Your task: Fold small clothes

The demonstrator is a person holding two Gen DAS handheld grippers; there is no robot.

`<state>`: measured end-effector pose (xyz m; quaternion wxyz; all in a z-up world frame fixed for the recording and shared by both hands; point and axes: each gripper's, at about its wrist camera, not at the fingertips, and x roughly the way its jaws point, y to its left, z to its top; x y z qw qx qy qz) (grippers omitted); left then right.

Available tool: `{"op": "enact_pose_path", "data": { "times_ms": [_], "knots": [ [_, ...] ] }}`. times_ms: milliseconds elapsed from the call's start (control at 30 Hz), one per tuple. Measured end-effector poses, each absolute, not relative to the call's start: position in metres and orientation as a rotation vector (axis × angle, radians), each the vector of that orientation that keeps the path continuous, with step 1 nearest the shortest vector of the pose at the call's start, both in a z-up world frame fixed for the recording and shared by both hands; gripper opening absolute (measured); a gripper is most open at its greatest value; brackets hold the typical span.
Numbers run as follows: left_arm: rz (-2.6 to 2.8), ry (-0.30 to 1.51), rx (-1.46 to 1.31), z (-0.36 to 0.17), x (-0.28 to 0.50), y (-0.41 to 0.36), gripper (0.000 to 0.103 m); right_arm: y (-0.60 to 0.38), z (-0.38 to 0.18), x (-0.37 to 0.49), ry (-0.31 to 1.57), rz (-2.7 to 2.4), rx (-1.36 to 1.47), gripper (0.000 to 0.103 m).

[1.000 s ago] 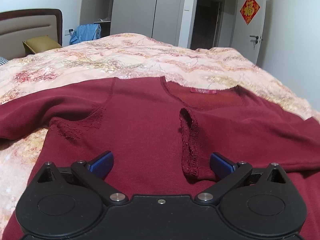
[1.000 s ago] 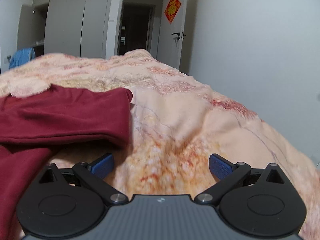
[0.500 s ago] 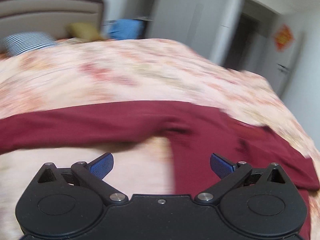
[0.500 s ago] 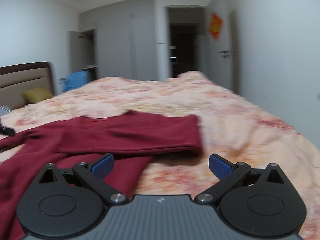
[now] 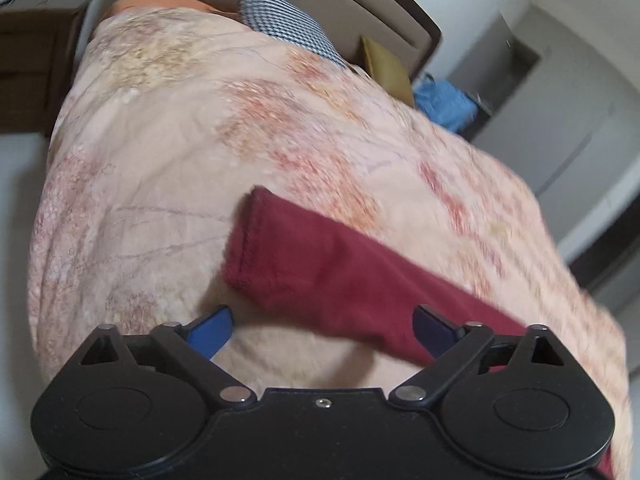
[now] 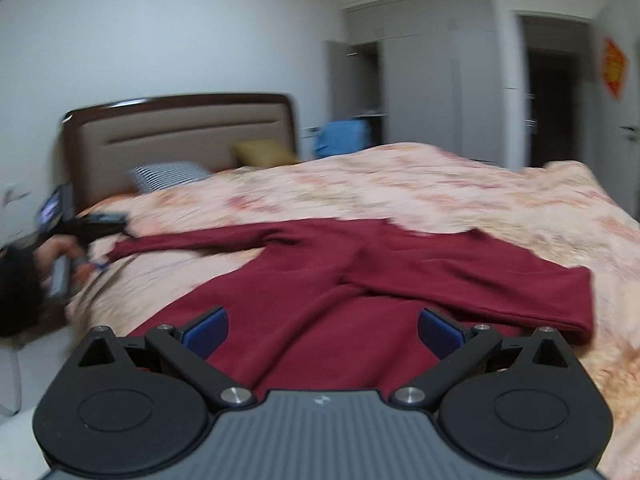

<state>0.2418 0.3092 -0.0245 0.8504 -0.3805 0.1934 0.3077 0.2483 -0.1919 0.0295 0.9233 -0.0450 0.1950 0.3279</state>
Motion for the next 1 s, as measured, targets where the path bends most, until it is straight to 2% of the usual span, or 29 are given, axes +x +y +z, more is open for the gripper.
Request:
{"op": "enact_pose_path", "data": {
  "times_ms": [67, 100, 133, 167, 267, 333, 500, 667, 867, 1000],
  "knots": [
    [0.688, 0.369, -0.821, -0.026, 0.244, 0.313, 0.077, -0.178, 0.028, 0.242, 0.401, 0.652, -0.172, 0.103],
    [0.708, 0.351, -0.832, -0.025, 0.245, 0.315, 0.073, -0.172, 0.026, 0.240, 0.394, 0.635, -0.209, 0.103],
    [0.724, 0.336, -0.840, -0.025, 0.243, 0.316, 0.064, -0.166, 0.023, 0.240, 0.391, 0.619, -0.234, 0.103],
    [0.739, 0.328, -0.842, -0.025, 0.243, 0.318, 0.048, -0.161, 0.021, 0.241, 0.400, 0.604, -0.240, 0.103],
    [0.761, 0.330, -0.823, -0.024, 0.247, 0.325, 0.022, -0.154, 0.017, 0.245, 0.420, 0.604, -0.186, 0.103],
    [0.773, 0.317, -0.801, -0.020, 0.249, 0.327, 0.008, -0.152, 0.014, 0.249, 0.423, 0.613, -0.152, 0.103],
    [0.747, 0.287, -0.695, 0.009, 0.266, 0.330, 0.007, -0.147, 0.011, 0.255, 0.414, 0.608, -0.157, 0.103],
    [0.660, 0.193, -0.520, 0.070, 0.296, 0.311, 0.007, -0.154, 0.008, 0.263, 0.407, 0.582, -0.125, 0.103],
    [0.442, 0.087, -0.298, 0.149, 0.339, 0.238, 0.007, -0.177, 0.002, 0.276, 0.418, 0.524, -0.033, 0.103],
    [0.254, 0.063, -0.191, 0.180, 0.368, 0.167, 0.007, -0.197, -0.002, 0.283, 0.427, 0.485, 0.027, 0.103]
  ]
}}
